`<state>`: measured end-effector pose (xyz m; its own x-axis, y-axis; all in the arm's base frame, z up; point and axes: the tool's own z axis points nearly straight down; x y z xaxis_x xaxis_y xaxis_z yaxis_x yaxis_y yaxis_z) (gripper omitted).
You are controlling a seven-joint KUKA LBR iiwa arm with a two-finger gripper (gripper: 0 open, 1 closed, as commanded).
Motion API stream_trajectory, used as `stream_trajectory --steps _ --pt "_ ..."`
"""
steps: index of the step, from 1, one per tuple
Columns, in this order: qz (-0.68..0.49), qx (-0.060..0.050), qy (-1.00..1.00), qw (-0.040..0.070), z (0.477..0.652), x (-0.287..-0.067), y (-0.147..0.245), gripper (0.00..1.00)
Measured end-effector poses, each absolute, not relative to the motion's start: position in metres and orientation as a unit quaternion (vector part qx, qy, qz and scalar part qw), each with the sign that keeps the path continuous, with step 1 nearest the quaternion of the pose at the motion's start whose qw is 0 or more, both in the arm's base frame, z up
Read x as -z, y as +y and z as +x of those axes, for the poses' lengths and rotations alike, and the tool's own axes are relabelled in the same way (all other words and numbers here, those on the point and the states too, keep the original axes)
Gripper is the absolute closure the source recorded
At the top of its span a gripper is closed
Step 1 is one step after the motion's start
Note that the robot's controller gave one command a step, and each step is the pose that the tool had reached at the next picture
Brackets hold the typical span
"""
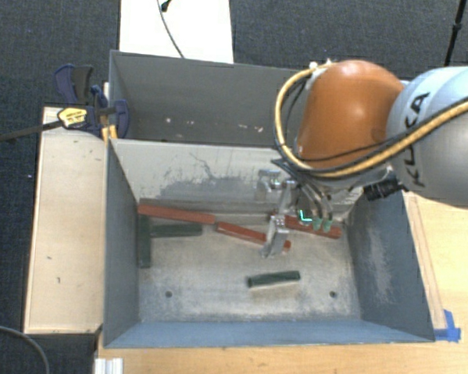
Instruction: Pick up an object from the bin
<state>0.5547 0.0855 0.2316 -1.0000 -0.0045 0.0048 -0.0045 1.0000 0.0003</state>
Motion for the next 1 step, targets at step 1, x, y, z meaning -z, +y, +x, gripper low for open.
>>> stream_trajectory --steps 1 --pt "0.135 0.000 -0.991 0.002 0.5212 -0.0677 -0.0204 0.00"
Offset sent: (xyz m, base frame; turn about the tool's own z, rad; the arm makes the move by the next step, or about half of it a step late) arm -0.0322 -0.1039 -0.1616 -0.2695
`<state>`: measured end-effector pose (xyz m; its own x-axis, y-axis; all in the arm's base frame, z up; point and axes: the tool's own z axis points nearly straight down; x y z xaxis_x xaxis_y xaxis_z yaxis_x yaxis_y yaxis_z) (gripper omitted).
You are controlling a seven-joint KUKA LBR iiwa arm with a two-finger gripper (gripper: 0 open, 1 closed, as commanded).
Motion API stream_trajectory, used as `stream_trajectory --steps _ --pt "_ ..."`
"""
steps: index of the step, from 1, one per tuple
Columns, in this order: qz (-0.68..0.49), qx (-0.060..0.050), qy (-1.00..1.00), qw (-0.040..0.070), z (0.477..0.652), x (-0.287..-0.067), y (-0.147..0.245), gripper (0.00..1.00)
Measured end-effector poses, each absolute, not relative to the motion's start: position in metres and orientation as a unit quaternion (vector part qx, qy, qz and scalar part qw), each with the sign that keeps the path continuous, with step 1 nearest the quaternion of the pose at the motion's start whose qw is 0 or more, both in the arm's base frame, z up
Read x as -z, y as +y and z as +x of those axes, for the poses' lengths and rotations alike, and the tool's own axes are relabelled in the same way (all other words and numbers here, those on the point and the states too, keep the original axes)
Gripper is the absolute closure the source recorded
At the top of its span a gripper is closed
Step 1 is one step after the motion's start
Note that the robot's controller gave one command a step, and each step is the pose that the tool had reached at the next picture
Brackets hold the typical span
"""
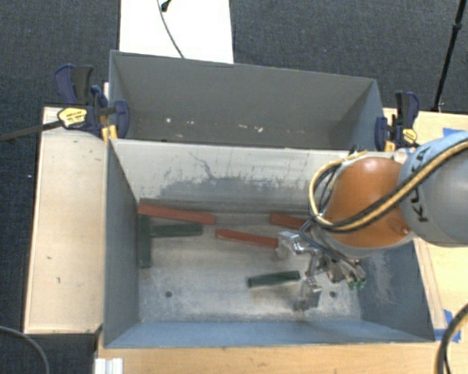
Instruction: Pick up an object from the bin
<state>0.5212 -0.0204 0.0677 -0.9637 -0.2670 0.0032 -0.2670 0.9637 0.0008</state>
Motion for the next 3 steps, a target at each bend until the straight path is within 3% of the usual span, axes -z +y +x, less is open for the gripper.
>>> stream_trajectory --steps 1,2,3 --pt "0.276 0.000 -0.961 -0.003 0.531 -0.073 -0.022 0.00" --pt "0.273 0.000 -0.962 -0.003 0.530 -0.073 -0.022 1.00" --pt "0.259 0.000 -0.966 -0.002 0.549 -0.213 -0.011 1.00"
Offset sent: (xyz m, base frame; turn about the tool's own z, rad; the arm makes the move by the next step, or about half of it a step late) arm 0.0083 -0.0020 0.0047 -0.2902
